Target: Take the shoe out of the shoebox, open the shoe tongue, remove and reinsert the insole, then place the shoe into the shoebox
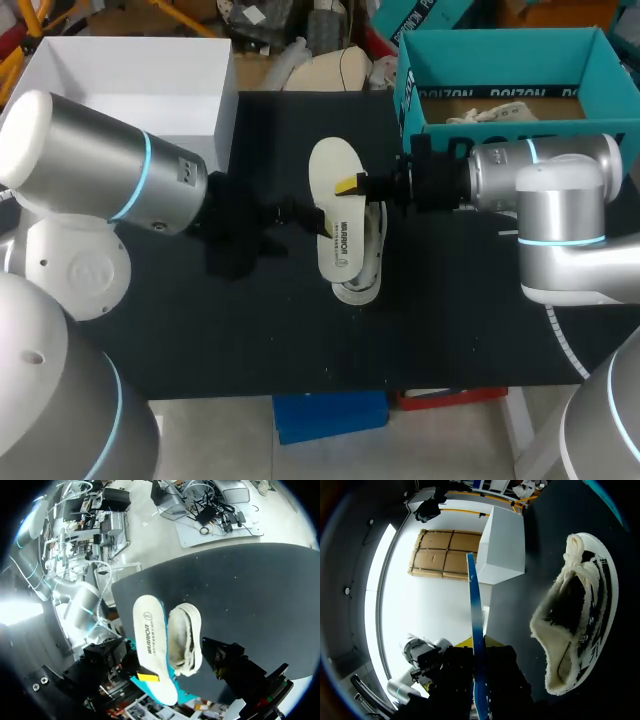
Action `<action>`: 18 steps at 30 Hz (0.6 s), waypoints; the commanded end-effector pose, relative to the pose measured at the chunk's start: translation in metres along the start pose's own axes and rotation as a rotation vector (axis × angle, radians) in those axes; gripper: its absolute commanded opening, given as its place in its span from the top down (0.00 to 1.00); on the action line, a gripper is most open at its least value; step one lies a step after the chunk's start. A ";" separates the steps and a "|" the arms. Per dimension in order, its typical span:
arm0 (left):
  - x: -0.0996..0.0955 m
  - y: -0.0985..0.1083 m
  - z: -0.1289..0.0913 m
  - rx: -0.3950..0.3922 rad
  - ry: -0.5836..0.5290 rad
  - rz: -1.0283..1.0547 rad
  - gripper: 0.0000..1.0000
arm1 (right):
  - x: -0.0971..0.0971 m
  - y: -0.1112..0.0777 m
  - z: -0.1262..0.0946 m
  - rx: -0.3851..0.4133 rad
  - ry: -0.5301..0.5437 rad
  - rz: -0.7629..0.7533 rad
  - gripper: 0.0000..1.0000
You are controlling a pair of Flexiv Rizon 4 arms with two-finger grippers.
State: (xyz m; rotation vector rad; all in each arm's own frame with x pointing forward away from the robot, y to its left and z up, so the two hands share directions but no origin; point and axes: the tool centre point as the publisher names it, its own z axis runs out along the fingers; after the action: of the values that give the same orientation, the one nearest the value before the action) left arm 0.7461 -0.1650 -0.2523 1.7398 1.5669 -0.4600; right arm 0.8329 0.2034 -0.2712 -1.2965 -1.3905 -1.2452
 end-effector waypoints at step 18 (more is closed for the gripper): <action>0.011 0.005 -0.002 0.064 -0.509 -0.183 0.00 | 0.001 0.000 0.001 -0.001 -0.003 0.001 1.00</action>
State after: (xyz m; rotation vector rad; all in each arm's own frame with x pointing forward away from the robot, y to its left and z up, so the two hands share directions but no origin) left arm 0.7559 -0.1564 -0.2530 1.4506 1.4231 -0.9184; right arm 0.8329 0.2034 -0.2712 -1.2965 -1.3905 -1.2452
